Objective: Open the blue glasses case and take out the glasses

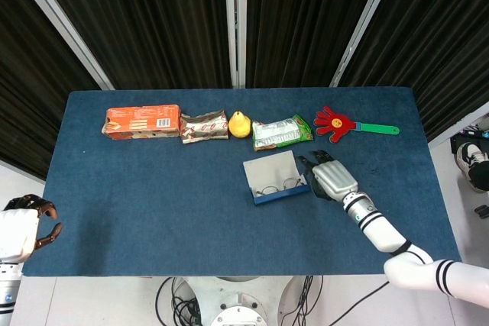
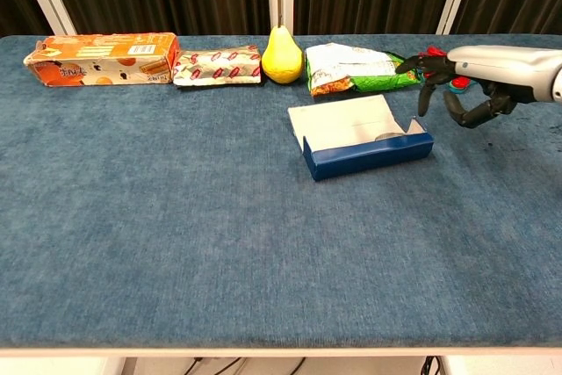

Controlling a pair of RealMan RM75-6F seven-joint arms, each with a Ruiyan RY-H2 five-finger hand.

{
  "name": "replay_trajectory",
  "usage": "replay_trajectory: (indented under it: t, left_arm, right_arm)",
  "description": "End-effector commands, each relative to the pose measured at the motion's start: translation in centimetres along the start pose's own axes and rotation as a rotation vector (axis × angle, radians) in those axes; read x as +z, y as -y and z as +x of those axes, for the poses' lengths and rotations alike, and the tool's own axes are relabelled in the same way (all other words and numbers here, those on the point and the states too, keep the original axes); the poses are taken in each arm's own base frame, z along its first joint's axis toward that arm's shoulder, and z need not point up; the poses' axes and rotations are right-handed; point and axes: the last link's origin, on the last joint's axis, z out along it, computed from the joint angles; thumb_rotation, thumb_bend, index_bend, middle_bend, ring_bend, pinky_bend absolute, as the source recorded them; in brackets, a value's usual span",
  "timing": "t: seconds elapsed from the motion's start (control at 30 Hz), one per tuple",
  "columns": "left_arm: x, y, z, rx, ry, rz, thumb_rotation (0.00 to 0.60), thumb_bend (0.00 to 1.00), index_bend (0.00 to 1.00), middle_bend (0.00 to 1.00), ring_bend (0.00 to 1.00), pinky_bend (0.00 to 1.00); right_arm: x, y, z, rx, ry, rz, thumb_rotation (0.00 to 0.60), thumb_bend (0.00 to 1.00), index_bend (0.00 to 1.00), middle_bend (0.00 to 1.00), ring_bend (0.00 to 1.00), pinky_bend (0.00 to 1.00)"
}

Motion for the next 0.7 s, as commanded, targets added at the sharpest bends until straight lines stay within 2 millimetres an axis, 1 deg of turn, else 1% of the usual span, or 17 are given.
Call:
replay_trajectory:
  t: [0.03, 0.13, 0.23, 0.33, 0.43, 0.57, 0.63, 0.7]
  left_arm:
    - [0.0, 0.0, 0.0, 0.0, 0.0, -0.001, 0.6, 0.26, 0.58, 0.52, 0.3, 0.34]
    - [0.0, 0.0, 0.0, 0.001, 0.001, -0.001, 0.6, 0.26, 0.58, 0.52, 0.3, 0.34]
    - [0.0, 0.0, 0.0, 0.001, 0.0, -0.001, 0.6, 0.26, 0.58, 0.52, 0.3, 0.34]
    - [0.0, 0.0, 0.0, 0.001, 0.0, 0.0, 0.6, 0.26, 0.58, 0.52, 0.3, 0.34]
    - [0.0, 0.0, 0.0, 0.0, 0.0, 0.0, 0.6, 0.26, 0.58, 0.52, 0.3, 0.34]
    - [0.0, 0.0, 0.0, 0.0, 0.0, 0.0, 0.6, 0.26, 0.58, 0.52, 0.3, 0.34]
    - [0.0, 0.0, 0.0, -0.001, 0.0, 0.0, 0.6, 0.26, 0.58, 0.52, 0.3, 0.34]
    - [0.0, 0.0, 0.0, -0.002, 0.001, 0.0, 0.6, 0.26, 0.58, 0.52, 0.3, 0.34]
  right_arm:
    - [-0.1, -0.8, -0.5, 0.02, 0.008, -0.025, 0.6, 0.83, 0.01, 0.33, 0.02, 0.0]
    - [0.2, -1.1, -0.9, 0.031, 0.02, -0.03, 0.6, 0.83, 0.01, 0.33, 0.02, 0.0]
    - [0.9, -0.5, -1.3, 0.045, 0.03, -0.011, 0.6, 0.83, 0.01, 0.33, 0.02, 0.0]
    - [1.7, 0.6, -1.6, 0.044, 0.041, 0.023, 0.6, 0.83, 0.01, 0.33, 0.02, 0.0]
    - [2.7, 2.2, -1.8, 0.049, 0.045, 0.07, 0.6, 0.83, 0.01, 0.33, 0.02, 0.0]
    - [4.0, 4.9, -1.8, 0.034, 0.052, 0.149, 0.6, 0.82, 0.02, 0.31, 0.02, 0.0]
    - [4.3, 6.2, -1.5, 0.01, 0.049, 0.187, 0.6, 0.8, 0.02, 0.28, 0.02, 0.0]
    - [4.2, 7.2, -0.9, -0.014, 0.014, 0.218, 0.6, 0.78, 0.02, 0.27, 0.01, 0.0]
